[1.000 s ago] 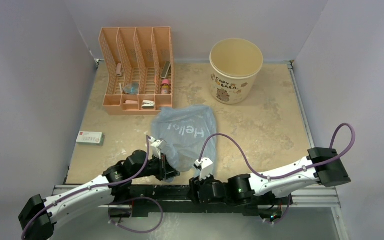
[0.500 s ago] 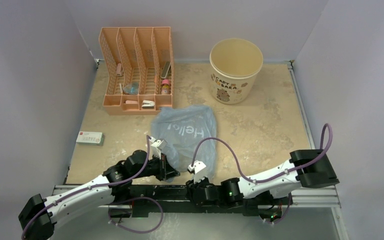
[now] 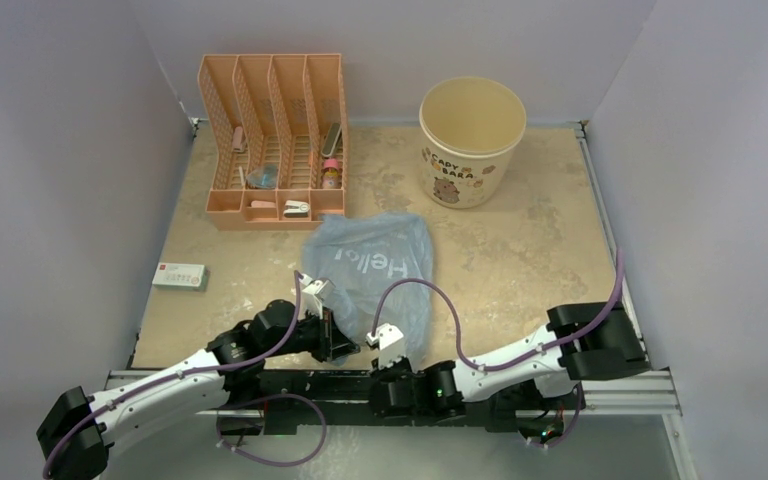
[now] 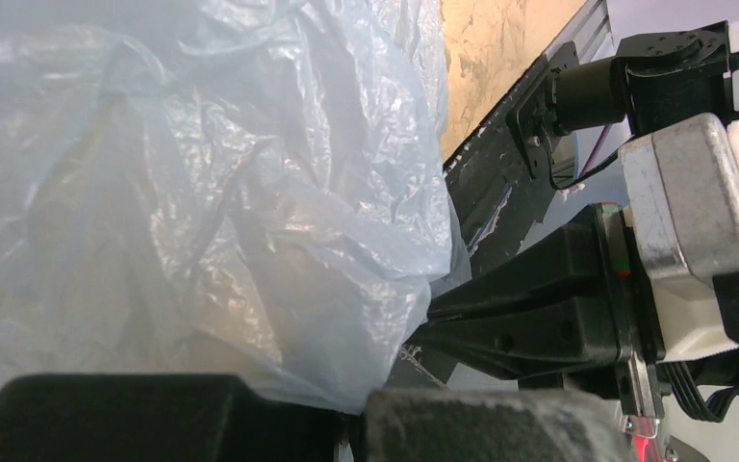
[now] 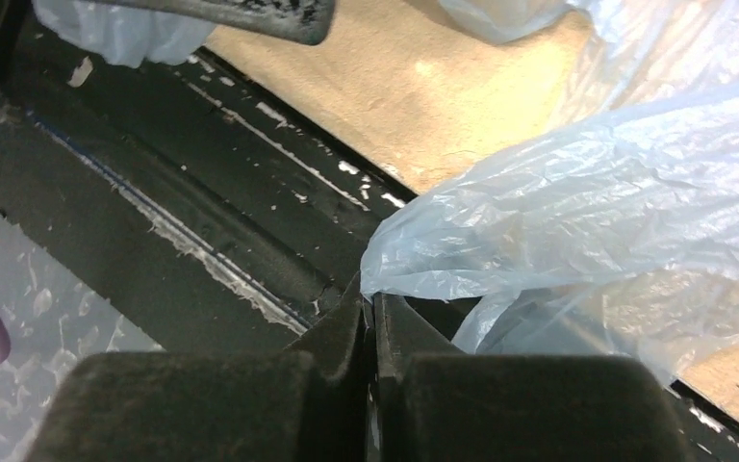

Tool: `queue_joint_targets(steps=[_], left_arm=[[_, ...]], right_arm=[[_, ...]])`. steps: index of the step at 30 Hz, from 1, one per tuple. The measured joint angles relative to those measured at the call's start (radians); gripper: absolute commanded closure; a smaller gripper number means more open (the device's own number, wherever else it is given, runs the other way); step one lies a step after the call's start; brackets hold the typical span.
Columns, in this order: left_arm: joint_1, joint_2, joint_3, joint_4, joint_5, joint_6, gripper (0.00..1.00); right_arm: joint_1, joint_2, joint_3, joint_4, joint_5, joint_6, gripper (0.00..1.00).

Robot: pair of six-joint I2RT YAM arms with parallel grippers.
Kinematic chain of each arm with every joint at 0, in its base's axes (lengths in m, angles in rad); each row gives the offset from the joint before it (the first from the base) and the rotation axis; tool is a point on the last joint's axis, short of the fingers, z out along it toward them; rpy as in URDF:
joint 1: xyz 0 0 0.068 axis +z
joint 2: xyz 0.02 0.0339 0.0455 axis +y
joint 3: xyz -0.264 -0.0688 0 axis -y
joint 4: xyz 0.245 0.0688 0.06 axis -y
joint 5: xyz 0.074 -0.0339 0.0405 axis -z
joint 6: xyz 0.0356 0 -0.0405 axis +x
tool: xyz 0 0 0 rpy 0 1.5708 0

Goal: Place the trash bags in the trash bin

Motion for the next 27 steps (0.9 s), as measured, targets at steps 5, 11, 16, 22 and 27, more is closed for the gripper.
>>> queue_joint_targets(steps=[5, 11, 16, 22, 27], left_arm=[[0.000, -0.002, 0.000, -0.001, 0.000, 0.003, 1.00], [0.000, -0.012, 0.042, -0.044, 0.006, 0.025, 1.00], [0.000, -0.016, 0.160, -0.106, 0.006, 0.075, 1.00], [0.001, 0.135, 0.533, -0.213, -0.042, 0.242, 1.00], [0.006, 0.400, 1.187, -0.330, -0.069, 0.461, 1.00]], right_arm=[[-0.011, -0.019, 0.014, -0.092, 0.053, 0.051, 1.00], [-0.288, -0.409, -0.112, 0.027, -0.023, -0.035, 1.00], [-0.540, -0.818, -0.127, 0.118, -0.053, -0.132, 1.00], [-0.661, -0.827, 0.151, 0.058, -0.012, -0.308, 1.00], [-0.661, -0.708, 0.508, 0.031, -0.007, -0.512, 1.00]])
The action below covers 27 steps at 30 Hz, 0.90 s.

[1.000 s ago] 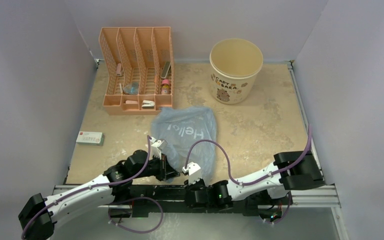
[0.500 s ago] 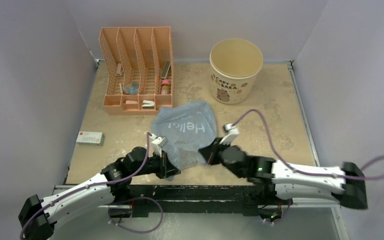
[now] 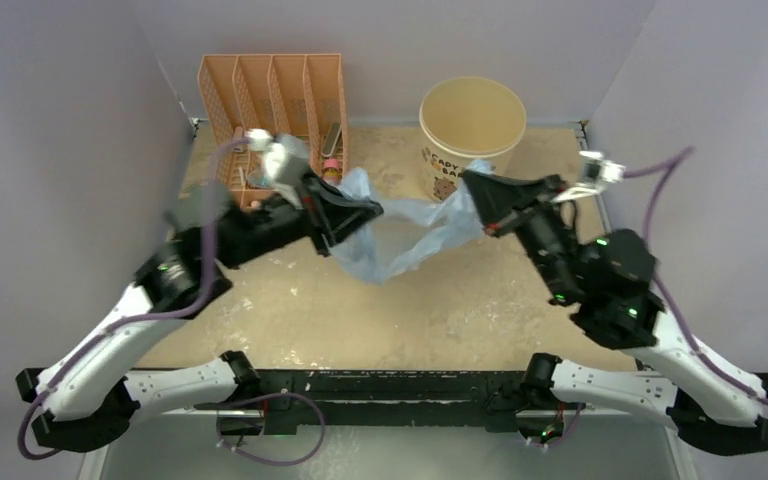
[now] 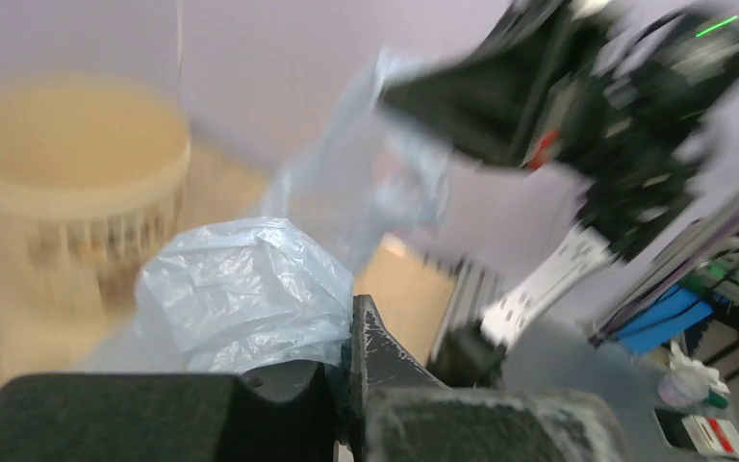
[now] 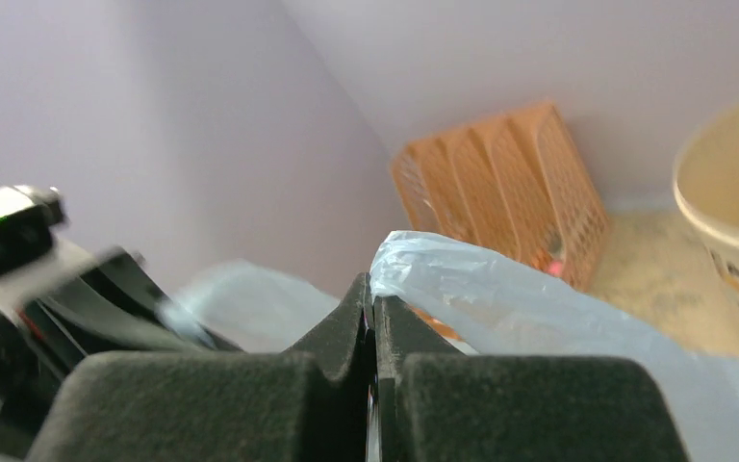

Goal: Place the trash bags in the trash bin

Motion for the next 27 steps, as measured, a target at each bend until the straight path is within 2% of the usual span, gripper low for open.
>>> queue_joint_targets(steps=[2, 4, 7, 9, 11, 13, 15, 17, 20, 23, 25, 27], left_arm=[[0.002, -0.009, 0.114, 0.064, 0.058, 0.061, 1.00], [0.003, -0.114, 0.056, 0.154, 0.145, 0.105, 1.00], [0.000, -0.357, -0.253, 0.290, 0.238, 0.105, 1.00], [-0.001, -0.467, -0.516, 0.356, 0.272, 0.059, 1.00], [-0.002, -0.463, -0.743, 0.383, 0.274, -0.002, 1.00], [-0.001, -0.398, -0.937, 0.330, 0.239, -0.064, 1.00], [-0.001, -0.351, -0.998, 0.205, 0.194, -0.089, 1.00], [-0.003, -0.321, -0.936, 0.135, 0.157, -0.076, 1.00], [-0.006, -0.208, -0.604, 0.053, 0.088, 0.001, 1.00], [-0.004, -0.108, -0.202, 0.058, 0.042, 0.105, 1.00], [-0.005, -0.093, -0.009, 0.091, 0.050, 0.171, 1.00], [-0.005, -0.143, 0.080, 0.154, 0.083, 0.226, 1.00]], right_arm=[[0.000, -0.064, 0.000, 0.044, -0.054, -0.066, 1.00], [0.000, -0.186, -0.100, 0.103, -0.085, -0.092, 1.00], [-0.006, -0.376, -0.341, 0.161, -0.063, -0.036, 1.00], [-0.007, -0.385, -0.487, 0.133, -0.039, 0.070, 1.00], [-0.005, -0.299, -0.612, 0.045, -0.027, 0.173, 1.00], [-0.005, -0.185, -0.682, -0.043, -0.024, 0.227, 1.00], [-0.005, -0.113, -0.692, -0.099, -0.022, 0.239, 1.00], [-0.005, -0.073, -0.646, -0.116, -0.010, 0.222, 1.00], [-0.005, -0.001, -0.443, -0.108, 0.037, 0.137, 1.00], [-0.005, 0.048, -0.179, -0.062, 0.062, 0.011, 1.00], [-0.003, 0.030, -0.053, 0.004, 0.049, -0.066, 1.00], [-0.003, -0.043, -0.029, 0.089, 0.018, -0.124, 1.00]])
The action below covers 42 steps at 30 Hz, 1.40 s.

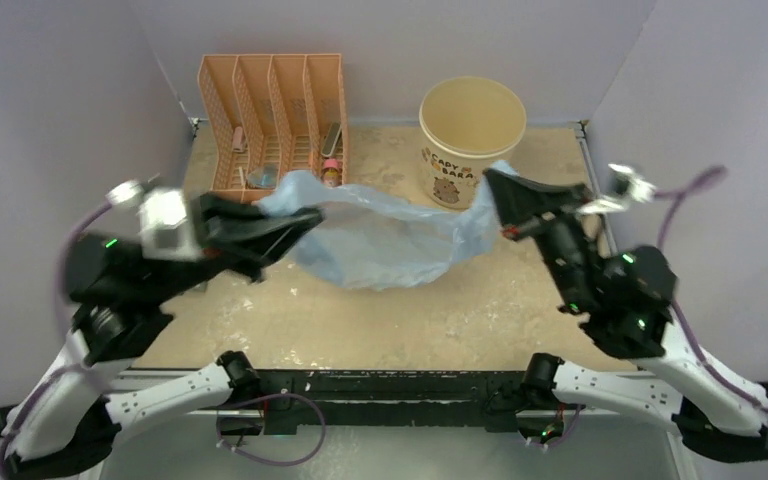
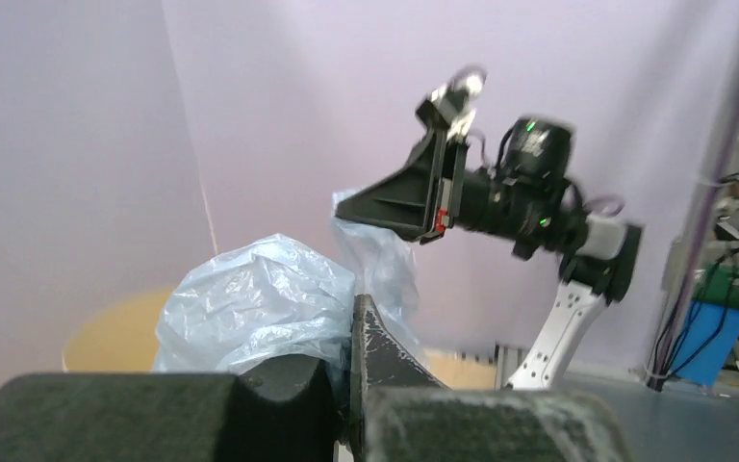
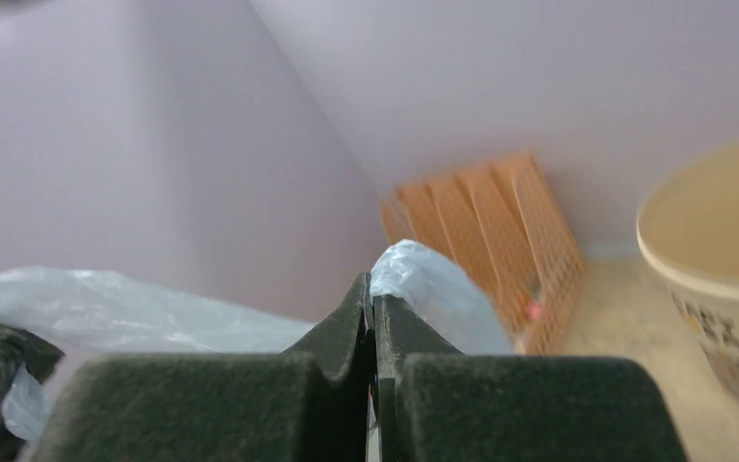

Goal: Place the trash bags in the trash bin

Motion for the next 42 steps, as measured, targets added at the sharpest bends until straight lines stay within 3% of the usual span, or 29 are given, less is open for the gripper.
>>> queue_joint_targets(steps=[3, 6, 9, 11, 12, 14, 16, 20, 23, 25, 28, 30, 34, 37, 42], left_arm=[[0.000, -0.182, -0.146, 0.098, 0.059, 0.019, 1.00], [-0.005, -0.370, -0.540, 0.272, 0.129, -0.077, 1.00], [-0.009, -0.374, -0.991, 0.372, 0.154, -0.238, 1.00], [-0.007, -0.306, -1.218, 0.268, 0.133, -0.321, 1.00], [-0.008, -0.294, -1.256, 0.176, 0.122, -0.334, 1.00], [-0.014, -0.276, -1.216, 0.082, 0.097, -0.325, 1.00], [-0.016, -0.225, -1.041, 0.005, 0.064, -0.281, 1.00], [-0.014, -0.051, -0.427, -0.062, 0.005, -0.127, 1.00], [-0.014, -0.065, -0.153, 0.035, 0.011, -0.035, 1.00], [-0.014, -0.157, -0.184, 0.097, 0.016, -0.017, 1.00], [-0.017, -0.340, -0.403, 0.173, 0.013, -0.045, 1.00], [-0.018, -0.370, -0.583, 0.199, 0.003, -0.098, 1.00], [-0.015, -0.269, -0.863, 0.105, -0.002, -0.200, 1.00], [-0.015, -0.235, -0.908, 0.021, 0.000, -0.243, 1.00], [-0.015, -0.222, -0.872, 0.064, 0.025, -0.281, 1.00]], right_arm=[[0.000, -0.177, -0.180, 0.132, -0.021, -0.024, 1.00], [-0.003, -0.272, -0.456, 0.172, 0.011, 0.103, 1.00], [-0.002, -0.144, -0.669, 0.067, 0.004, 0.271, 1.00], [0.000, -0.026, -0.739, -0.046, -0.008, 0.337, 1.00], [0.002, 0.009, -0.743, -0.111, -0.010, 0.350, 1.00], [0.002, 0.018, -0.708, -0.144, -0.004, 0.333, 1.00], [0.002, 0.028, -0.561, -0.167, 0.016, 0.278, 1.00], [0.003, 0.062, -0.138, -0.095, 0.045, 0.128, 1.00], [0.003, -0.029, -0.040, 0.045, 0.028, 0.034, 1.00], [0.003, -0.163, -0.154, 0.141, 0.022, 0.015, 1.00], [-0.003, -0.277, -0.367, 0.193, 0.041, 0.066, 1.00], [-0.003, -0.198, -0.468, 0.107, 0.059, 0.165, 1.00], [-0.001, 0.013, -0.561, -0.089, 0.045, 0.256, 1.00], [0.001, -0.006, -0.567, -0.130, 0.038, 0.255, 1.00], [0.001, -0.047, -0.509, -0.071, 0.019, 0.231, 0.99]])
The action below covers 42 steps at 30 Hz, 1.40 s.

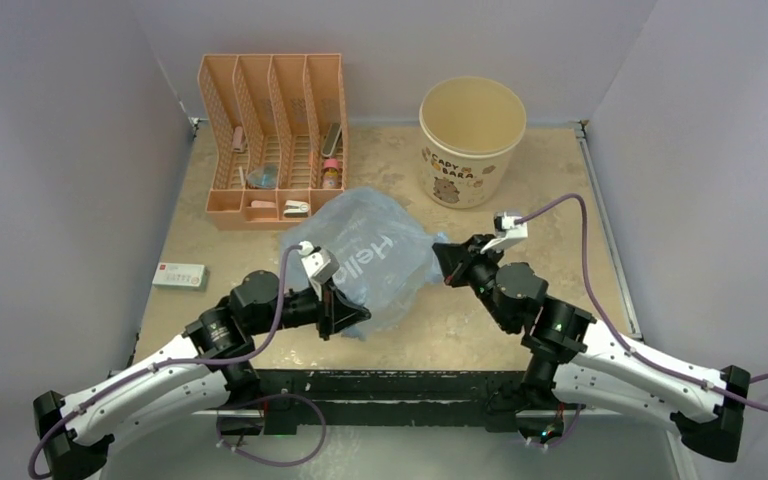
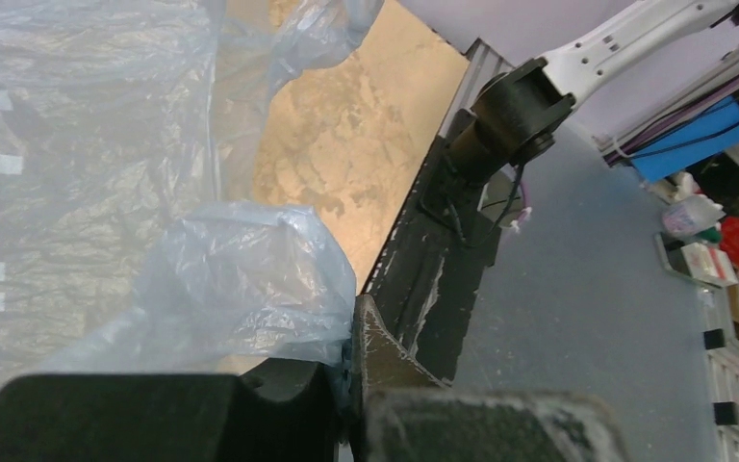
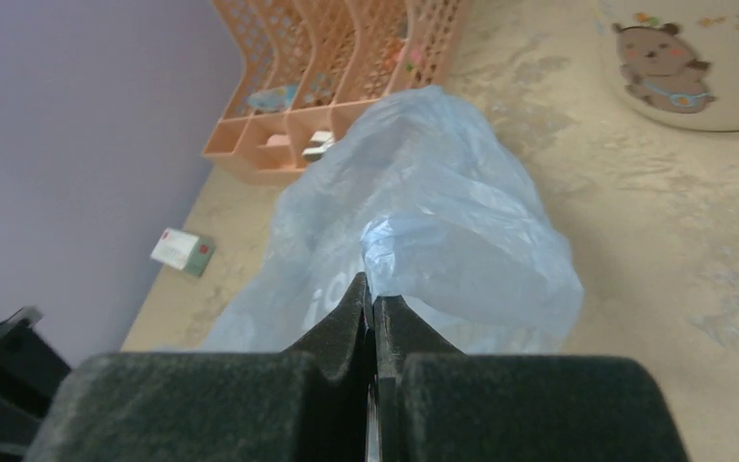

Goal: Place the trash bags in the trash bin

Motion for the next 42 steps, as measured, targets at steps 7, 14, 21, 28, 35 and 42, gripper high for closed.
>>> queue_joint_targets(steps=[7, 14, 21, 28, 35, 42], left_arm=[[0.000, 0.015, -0.125, 0.164, 0.045, -0.102, 1.00], [0.000, 0.053, -0.211, 0.159, -0.012, -0.168, 1.00], [0.000, 0.033, -0.238, 0.154, -0.061, -0.205, 1.00], [0.000, -0.002, -0.252, 0.144, -0.064, -0.221, 1.00], [0.000, -0.032, -0.252, 0.135, -0.066, -0.224, 1.00], [0.000, -0.043, -0.252, 0.112, -0.071, -0.224, 1.00]], right_arm=[[0.000, 0.126, -0.067, 0.109, -0.264, -0.005, 0.93], [0.002, 0.381, -0.167, 0.121, -0.591, -0.006, 0.78], [0.003, 0.449, -0.246, 0.176, -0.673, 0.045, 0.68], [0.004, 0.491, -0.231, 0.206, -0.673, 0.044, 0.62], [0.067, 0.547, -0.178, 0.155, -0.607, 0.037, 0.58], [0.151, 0.615, -0.053, 0.040, -0.417, 0.063, 0.67]])
